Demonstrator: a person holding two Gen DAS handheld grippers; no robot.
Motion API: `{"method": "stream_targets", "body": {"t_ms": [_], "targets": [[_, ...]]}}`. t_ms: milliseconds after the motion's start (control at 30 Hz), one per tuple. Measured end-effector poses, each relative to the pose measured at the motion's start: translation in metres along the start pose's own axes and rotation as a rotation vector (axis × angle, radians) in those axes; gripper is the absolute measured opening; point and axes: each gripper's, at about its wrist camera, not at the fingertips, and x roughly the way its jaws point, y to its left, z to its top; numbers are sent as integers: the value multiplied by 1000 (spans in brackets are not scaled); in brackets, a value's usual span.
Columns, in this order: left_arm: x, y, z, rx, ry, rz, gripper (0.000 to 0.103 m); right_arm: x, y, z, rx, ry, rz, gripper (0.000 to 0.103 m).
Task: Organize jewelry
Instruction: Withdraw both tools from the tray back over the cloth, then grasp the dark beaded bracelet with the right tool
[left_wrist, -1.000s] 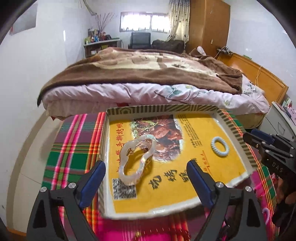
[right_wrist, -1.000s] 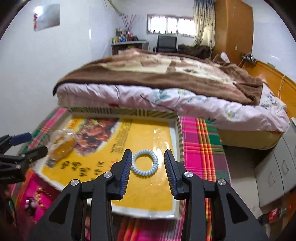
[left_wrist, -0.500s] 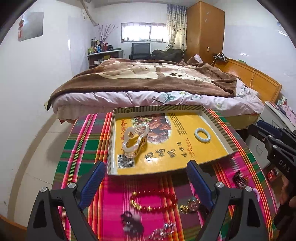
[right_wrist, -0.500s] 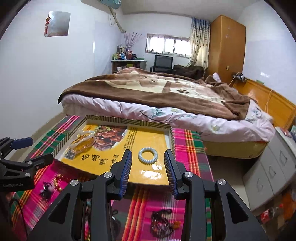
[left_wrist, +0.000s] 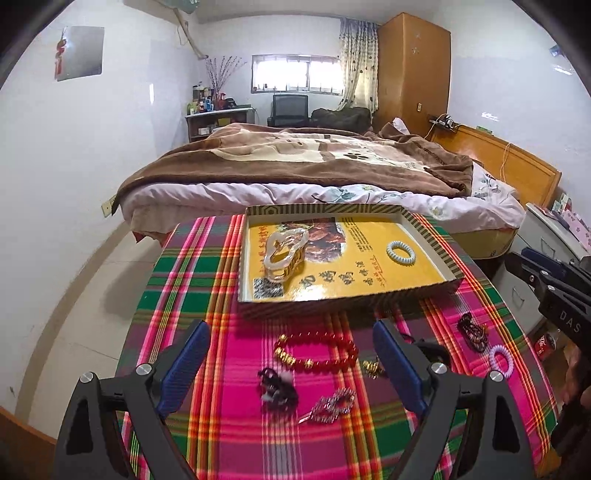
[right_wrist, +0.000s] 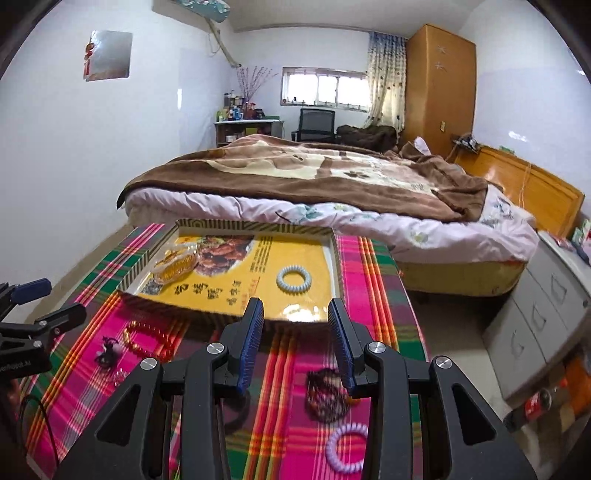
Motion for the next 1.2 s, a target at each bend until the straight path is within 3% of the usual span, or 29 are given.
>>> {"method": "stream_targets", "body": {"t_ms": [133, 500, 933, 1200], "targets": [[-4, 8, -18, -7, 20, -18, 89, -7, -14, -25, 33, 15, 55, 38], [3, 45, -54, -103, 69, -25, 89, 12, -84, -92, 147, 188, -49, 40], [22, 49, -60, -105, 121, -14, 89, 65, -52, -73, 75, 266, 136, 39], [27, 54, -61, -121, 135, -10, 89, 86, -41, -71, 9, 313, 124, 40]]}}
